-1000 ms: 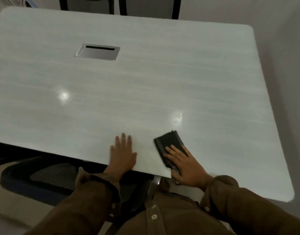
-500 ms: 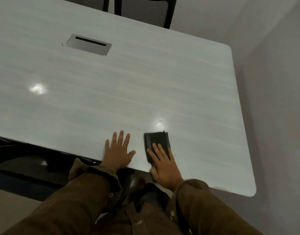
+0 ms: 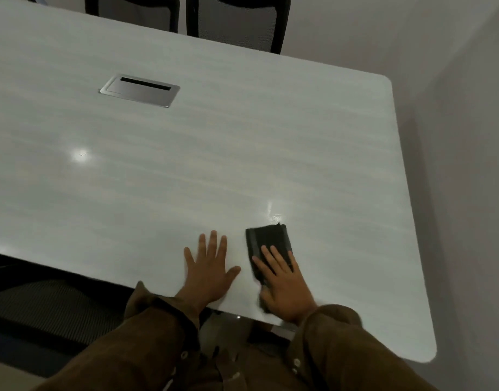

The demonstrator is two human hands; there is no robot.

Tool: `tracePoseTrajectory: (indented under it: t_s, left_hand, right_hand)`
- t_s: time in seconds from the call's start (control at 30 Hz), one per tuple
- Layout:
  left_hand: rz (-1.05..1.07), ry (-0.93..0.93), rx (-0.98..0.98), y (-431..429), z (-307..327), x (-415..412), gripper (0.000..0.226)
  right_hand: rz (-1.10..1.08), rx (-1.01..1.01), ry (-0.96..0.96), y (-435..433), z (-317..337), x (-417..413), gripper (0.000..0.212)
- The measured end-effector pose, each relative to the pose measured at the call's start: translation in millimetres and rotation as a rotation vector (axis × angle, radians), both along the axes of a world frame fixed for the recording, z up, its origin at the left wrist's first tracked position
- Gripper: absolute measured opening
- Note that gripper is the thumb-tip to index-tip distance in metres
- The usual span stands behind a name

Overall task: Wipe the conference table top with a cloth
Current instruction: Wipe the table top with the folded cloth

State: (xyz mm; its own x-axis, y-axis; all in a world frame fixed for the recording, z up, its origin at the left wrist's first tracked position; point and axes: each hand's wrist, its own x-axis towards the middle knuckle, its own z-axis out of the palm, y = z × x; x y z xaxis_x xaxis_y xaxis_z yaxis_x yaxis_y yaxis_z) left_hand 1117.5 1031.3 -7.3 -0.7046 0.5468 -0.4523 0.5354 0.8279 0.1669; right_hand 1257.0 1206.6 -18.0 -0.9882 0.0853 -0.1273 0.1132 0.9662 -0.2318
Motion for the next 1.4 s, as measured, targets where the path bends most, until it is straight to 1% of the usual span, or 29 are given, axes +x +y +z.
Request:
tracePoseTrajectory:
  t_s: [0.03,0.07,0.13,0.23,0.33,0.43,0.53,0.6,0.7,0.8,0.87,0.93,1.0,1.07,1.1,1.2,1.27,1.3,1.33,1.4]
  left_hand:
    - [0.008,0.024,0.008,3,-3,2,0.093]
    - [0.017,0.052,0.024,5,-10,5,0.092]
    - [0.022,0.090,0.055,1,-21,7,0.087]
    - [0.008,0.139,0.059,-4,-29,8,0.084]
    - [0.036,0.160,0.053,3,-27,9,0.084]
    - [0.067,0.145,0.028,6,-25,13,0.085]
    - [0.105,0.139,0.012,8,-23,13,0.086]
    - [0.112,0.123,-0.002,10,-21,12,0.087]
    - [0.112,0.098,-0.010,11,-16,13,0.089]
    - [0.129,0.071,0.001,13,-9,16,0.089]
    - [0.166,0.031,-0.021,22,-4,18,0.084]
    - [0.167,0.023,-0.040,34,2,30,0.079]
    - [0.071,0.017,-0.005,44,8,52,0.080]
    - [-0.076,-0.019,0.036,44,4,78,0.085]
    - [-0.135,-0.009,0.038,40,0,86,0.088]
    - [-0.179,0.000,0.067,25,-6,94,0.081]
    - [-0.193,0.018,0.098,19,-7,90,0.087]
    - [-0.203,0.067,0.137,19,-7,89,0.092]
    - [-0.204,0.091,0.160,18,-9,90,0.096]
    - [-0.178,0.091,0.174,17,-11,96,0.097]
  right_hand:
    - [0.073,-0.012,0.035,17,-1,11,0.070]
    - [0.101,-0.025,0.067,40,-5,17,0.070]
    - [0.062,-0.035,0.112,80,-9,7,0.070]
    - [-0.019,-0.001,0.114,128,-12,-46,0.069]
    - [-0.086,0.047,0.013,169,-10,-118,0.072]
    - [-0.194,0.096,-0.110,172,-7,-178,0.075]
    - [-0.305,0.089,-0.144,142,-3,-200,0.084]
    - [-0.234,0.078,-0.166,118,-1,-187,0.088]
    - [-0.072,0.005,-0.148,84,3,-133,0.084]
    - [-0.006,-0.030,-0.085,53,2,-61,0.073]
    - [0.027,-0.052,-0.060,38,-1,-8,0.064]
    - [0.103,-0.037,-0.066,37,1,46,0.060]
    - [0.158,-0.049,-0.062,56,6,89,0.058]
    - [0.108,-0.025,-0.062,80,9,112,0.058]
    - [0.035,-0.017,-0.073,90,10,114,0.058]
    - [-0.320,-0.018,-0.090,84,16,95,0.060]
    - [-0.532,0.003,-0.137,56,21,67,0.061]
    - [-0.578,0.017,-0.160,40,25,56,0.063]
    - [-0.569,0.011,-0.171,26,27,53,0.065]
    - [-0.436,-0.039,-0.127,8,27,72,0.063]
